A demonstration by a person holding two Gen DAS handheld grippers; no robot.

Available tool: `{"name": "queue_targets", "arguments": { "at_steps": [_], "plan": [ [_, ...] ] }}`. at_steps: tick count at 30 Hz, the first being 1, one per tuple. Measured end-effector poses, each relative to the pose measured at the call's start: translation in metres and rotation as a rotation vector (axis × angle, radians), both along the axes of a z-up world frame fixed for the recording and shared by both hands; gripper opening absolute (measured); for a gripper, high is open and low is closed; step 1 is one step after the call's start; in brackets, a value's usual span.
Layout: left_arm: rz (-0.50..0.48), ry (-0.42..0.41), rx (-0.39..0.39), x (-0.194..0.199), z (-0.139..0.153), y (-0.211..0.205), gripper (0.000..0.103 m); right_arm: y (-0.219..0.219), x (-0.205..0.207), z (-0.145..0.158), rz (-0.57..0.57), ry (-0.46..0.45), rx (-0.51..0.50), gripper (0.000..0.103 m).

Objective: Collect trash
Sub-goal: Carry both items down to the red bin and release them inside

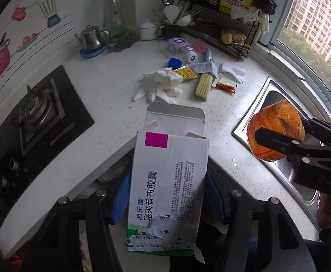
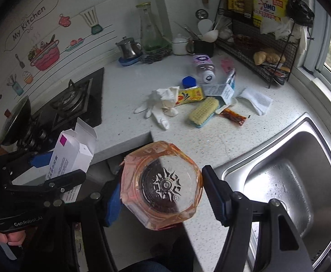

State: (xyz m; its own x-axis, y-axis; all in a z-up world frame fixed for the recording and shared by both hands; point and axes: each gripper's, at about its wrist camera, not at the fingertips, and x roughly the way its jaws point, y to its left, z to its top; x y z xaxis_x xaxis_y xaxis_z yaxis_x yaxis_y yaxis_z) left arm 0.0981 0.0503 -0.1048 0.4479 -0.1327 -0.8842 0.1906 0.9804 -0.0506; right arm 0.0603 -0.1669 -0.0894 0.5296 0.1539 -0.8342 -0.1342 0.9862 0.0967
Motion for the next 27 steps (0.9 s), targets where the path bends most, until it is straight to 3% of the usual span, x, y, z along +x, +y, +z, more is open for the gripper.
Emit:
{"name": "queue_targets", "arguments": {
  "at_steps": [7, 12, 19, 27],
  "plan": [
    [0.079, 0.045, -0.032, -0.044, -0.022, 0.052, 0.058, 0.049, -0.02, -0.022, 0.059, 0.023, -0.021, 0.063],
    [0.11, 0.109, -0.042, -0.056, -0.062, 0.077, 0.058, 0.076, -0.03, -0.059, 0.08, 0.068, -0.033, 0.063],
    [0.117, 0.202, -0.019, -0.06, -0.147, 0.093, 0.058, 0.096, -0.028, -0.141, 0.079, 0.167, -0.044, 0.063],
    [0.121, 0.274, -0.033, -0.043, -0.256, 0.088, 0.058, 0.091, -0.01, -0.249, 0.072, 0.254, -0.089, 0.063]
  ]
}}
